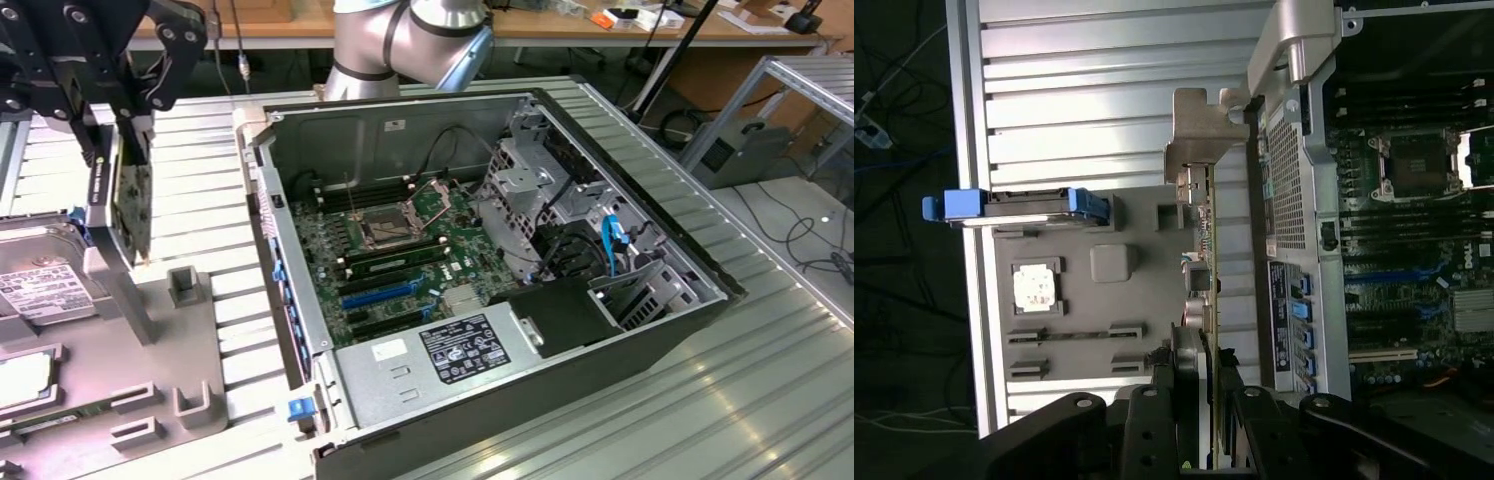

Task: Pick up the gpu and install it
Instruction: 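Pick up the gpu and move the gpu toward the slot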

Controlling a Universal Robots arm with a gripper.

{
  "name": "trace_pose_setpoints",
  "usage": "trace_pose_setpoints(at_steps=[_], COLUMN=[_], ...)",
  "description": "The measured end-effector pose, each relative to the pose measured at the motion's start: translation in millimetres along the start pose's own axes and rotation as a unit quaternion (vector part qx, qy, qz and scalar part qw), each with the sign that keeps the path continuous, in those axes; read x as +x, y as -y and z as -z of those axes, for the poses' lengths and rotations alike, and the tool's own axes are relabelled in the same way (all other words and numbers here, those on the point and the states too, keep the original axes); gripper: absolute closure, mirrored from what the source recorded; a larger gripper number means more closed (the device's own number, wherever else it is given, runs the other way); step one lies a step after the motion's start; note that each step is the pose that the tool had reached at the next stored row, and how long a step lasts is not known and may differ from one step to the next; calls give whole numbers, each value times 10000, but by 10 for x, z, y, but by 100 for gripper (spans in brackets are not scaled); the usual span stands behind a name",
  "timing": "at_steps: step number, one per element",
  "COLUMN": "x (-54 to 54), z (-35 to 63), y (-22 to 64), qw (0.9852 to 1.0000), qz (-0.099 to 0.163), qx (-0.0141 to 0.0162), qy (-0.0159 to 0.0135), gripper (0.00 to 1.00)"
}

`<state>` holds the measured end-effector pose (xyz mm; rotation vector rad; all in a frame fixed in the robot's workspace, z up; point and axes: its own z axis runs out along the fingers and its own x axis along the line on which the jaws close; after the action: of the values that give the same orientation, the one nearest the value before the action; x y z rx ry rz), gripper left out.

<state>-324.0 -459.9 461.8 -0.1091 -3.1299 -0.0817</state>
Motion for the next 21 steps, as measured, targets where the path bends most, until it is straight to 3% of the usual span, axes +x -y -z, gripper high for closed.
trace_pose_setpoints(at_steps=[21], x=[-284], z=[15], y=[-20], qw=[10000], qz=[0], qx=[0], qy=[-9], gripper=[73])
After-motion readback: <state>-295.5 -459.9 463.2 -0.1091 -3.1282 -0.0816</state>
